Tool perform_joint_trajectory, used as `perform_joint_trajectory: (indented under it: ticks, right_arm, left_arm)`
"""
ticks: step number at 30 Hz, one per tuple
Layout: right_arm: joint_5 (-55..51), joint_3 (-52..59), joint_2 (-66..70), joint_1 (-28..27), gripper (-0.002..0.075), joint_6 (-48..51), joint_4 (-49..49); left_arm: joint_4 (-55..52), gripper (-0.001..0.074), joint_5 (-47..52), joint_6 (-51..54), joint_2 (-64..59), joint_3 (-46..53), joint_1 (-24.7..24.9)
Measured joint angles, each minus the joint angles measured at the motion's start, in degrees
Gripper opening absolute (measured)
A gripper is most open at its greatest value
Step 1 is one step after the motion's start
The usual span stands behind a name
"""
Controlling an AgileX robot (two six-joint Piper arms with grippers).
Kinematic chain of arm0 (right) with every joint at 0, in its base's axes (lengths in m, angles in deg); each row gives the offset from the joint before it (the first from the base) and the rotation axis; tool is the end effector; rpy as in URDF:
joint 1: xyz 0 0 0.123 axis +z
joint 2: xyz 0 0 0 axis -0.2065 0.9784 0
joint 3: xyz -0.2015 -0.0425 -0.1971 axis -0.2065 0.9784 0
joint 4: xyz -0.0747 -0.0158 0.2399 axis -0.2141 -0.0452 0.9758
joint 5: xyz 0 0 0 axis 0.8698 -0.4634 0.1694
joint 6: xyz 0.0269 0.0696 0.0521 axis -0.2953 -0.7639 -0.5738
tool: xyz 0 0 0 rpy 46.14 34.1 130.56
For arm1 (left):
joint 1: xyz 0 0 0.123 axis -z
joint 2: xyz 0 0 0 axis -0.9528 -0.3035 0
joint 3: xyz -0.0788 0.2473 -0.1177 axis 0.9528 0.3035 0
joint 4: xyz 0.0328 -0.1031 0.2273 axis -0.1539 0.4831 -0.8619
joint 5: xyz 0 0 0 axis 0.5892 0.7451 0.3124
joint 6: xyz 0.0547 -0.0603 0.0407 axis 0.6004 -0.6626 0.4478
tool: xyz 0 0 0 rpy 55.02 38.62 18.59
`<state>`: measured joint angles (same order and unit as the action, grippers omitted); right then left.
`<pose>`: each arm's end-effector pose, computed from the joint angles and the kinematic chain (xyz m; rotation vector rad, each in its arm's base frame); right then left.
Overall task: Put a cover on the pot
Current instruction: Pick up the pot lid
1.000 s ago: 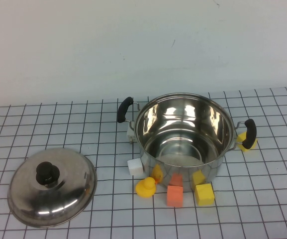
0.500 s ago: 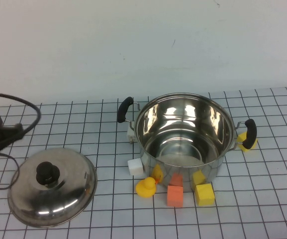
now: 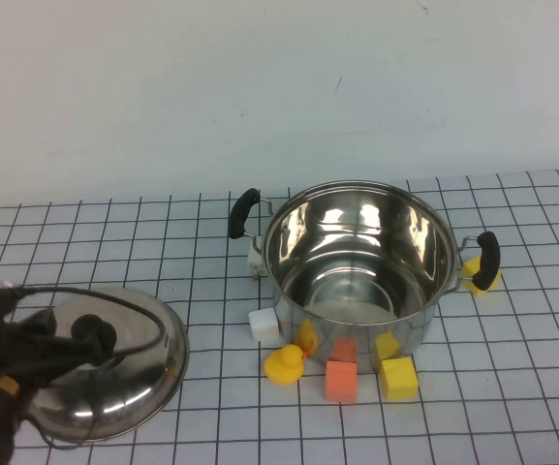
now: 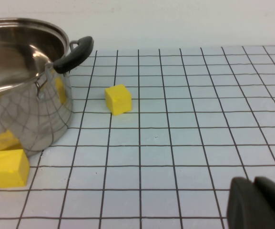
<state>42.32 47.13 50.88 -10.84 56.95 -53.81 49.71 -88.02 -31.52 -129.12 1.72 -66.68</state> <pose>0.0530 -0.0007 0.1761 -0.0221 1.8413 -0.0174 0.2578 -0.0112 0.1360 -0.2393 1.9163 -0.0722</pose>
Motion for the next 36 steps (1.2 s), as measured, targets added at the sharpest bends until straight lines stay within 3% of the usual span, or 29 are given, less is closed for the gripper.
perform_joint_trajectory:
  ticks: [4,6,11,14,23,36]
  right_arm:
    - [0.0,0.0,0.0,0.0,0.0009,0.0,0.0]
    - [0.0,0.0,0.0,0.0,0.0009,0.0,0.0]
    - [0.0,0.0,0.0,0.0,0.0009,0.0,0.0]
    - [0.0,0.0,0.0,0.0,0.0009,0.0,0.0]
    - [0.0,0.0,0.0,0.0,0.0009,0.0,0.0]
    - [0.0,0.0,0.0,0.0,0.0009,0.0,0.0]
  left_arm:
    - [-0.7,0.0048,-7.7,0.2,-6.3,0.5,1.2]
    - [-1.1,0.0128,-10.6,0.2,-9.5,0.3,1.2]
    - [-1.5,0.0418,-11.9,0.2,-16.6,-2.3,1.3]
    - [-1.7,0.0489,-12.0,0.2,-19.3,-4.0,1.3]
    - [-1.9,0.0517,-12.1,6.2,-24.0,-10.6,1.4]
    - [1.7,0.0520,-15.3,4.6,-27.1,-12.0,1.5]
